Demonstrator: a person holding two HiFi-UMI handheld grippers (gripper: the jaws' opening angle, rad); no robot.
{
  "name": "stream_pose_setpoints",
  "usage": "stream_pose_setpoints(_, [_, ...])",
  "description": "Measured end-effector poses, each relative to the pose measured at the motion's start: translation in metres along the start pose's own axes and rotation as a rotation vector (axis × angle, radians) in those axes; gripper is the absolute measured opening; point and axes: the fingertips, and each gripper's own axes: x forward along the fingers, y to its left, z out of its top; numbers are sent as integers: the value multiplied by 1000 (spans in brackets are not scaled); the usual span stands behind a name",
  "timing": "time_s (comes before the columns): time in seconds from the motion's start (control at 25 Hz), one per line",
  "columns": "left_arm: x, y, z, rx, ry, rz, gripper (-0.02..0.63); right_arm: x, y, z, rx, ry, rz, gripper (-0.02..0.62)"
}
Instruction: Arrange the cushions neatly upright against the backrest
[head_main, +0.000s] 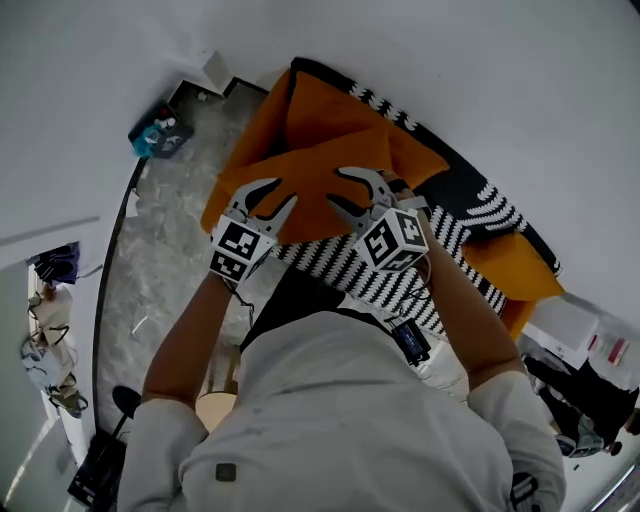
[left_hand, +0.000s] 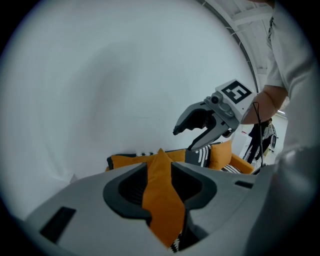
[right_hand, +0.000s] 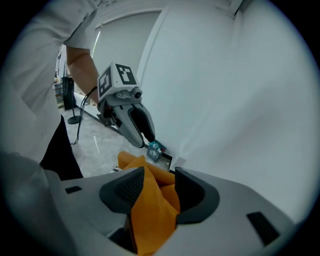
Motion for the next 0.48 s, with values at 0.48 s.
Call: stream_pose_setpoints(0.48, [85,72,-114,84,306,-163,281,117,-10,-92,-142,321,286,265])
